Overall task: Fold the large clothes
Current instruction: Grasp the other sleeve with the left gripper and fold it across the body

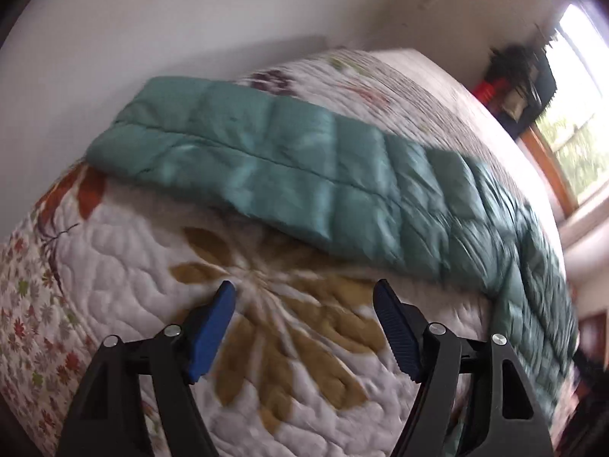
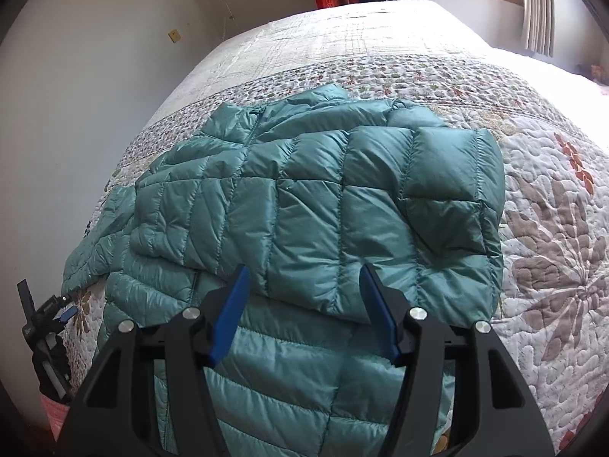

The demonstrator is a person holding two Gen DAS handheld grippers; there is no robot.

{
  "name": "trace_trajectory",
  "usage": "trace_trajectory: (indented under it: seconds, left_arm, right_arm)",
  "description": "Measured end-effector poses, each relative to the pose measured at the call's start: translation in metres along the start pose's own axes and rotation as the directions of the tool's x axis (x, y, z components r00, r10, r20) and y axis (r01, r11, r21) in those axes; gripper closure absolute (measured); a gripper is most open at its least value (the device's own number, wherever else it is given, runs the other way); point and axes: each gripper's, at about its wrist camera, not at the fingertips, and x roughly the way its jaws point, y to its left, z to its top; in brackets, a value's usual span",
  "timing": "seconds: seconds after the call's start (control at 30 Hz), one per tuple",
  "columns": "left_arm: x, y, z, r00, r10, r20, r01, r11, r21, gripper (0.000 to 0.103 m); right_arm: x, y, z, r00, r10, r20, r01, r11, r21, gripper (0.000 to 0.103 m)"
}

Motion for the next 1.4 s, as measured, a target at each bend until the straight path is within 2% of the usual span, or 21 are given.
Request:
trace_trajectory:
  seconds: [0.1,0.2,0.37,0.43,0.6,0.63,0.7,0.8,0.97,1.1,1.2,1.4]
  left_arm:
    - [0.005,0.020,0.015,0.999,-0.049,0.023,0.051,0.994,-0.094,0.030]
    - [0.010,0.028,0.029,0.997,-0.060,0.050,0.067,0.988,-0.141,0.030]
    - [0.022,0.035,0.048,0.994,-0.054,0.096,0.071,0.979,-0.189,0.031]
    - [0.022,0.035,0.052,0.994,-0.026,0.110,0.047,0.980,-0.194,0.036]
    - [0.019,0.038,0.056,0.989,0.061,0.133,-0.034,0.980,-0.196,0.068]
    - [0.019,0.038,0.057,0.989,0.067,0.135,-0.040,0.980,-0.194,0.077]
    - [0.019,0.035,0.058,0.987,0.073,0.141,-0.048,0.984,-0.171,0.087]
    - [0.012,0.028,0.058,0.983,0.071,0.168,-0.046,0.988,-0.147,0.094]
    - [-0.011,0.003,0.058,0.969,0.043,0.242,-0.022,0.996,-0.086,0.098]
    - [-0.039,-0.036,0.052,0.954,-0.028,0.299,0.023,1.000,0.019,0.098]
    - [-0.057,-0.073,0.044,0.942,-0.096,0.322,0.061,0.992,0.114,0.098]
    - [-0.068,-0.154,0.026,0.926,-0.232,0.299,0.147,0.949,0.280,0.098]
  right_arm:
    - [0.004,-0.003,0.000,1.000,-0.011,-0.007,0.011,1.000,0.008,0.044]
    - [0.009,-0.007,0.000,1.000,-0.020,-0.016,0.020,1.000,0.017,0.044]
    - [0.013,-0.010,0.000,0.999,-0.027,-0.021,0.027,0.999,0.019,0.044]
    - [0.014,-0.010,0.000,0.999,-0.031,-0.022,0.032,0.999,0.019,0.044]
    - [0.015,-0.013,0.000,0.999,-0.039,-0.024,0.040,0.999,0.022,0.044]
    - [0.015,-0.013,0.000,0.999,-0.040,-0.024,0.041,0.999,0.022,0.044]
    - [0.015,-0.013,0.000,0.999,-0.042,-0.023,0.042,0.999,0.021,0.044]
    - [0.014,-0.014,0.000,0.999,-0.044,-0.021,0.045,0.999,0.022,0.044]
    - [0.013,-0.015,0.000,0.999,-0.044,-0.019,0.045,0.999,0.021,0.044]
    - [0.012,-0.015,-0.001,0.999,-0.048,-0.019,0.049,0.999,0.022,0.044]
    - [0.010,-0.014,0.000,0.999,-0.048,-0.015,0.048,0.999,0.021,0.044]
    - [0.004,-0.014,0.001,0.999,-0.047,0.000,0.047,0.999,0.021,0.044]
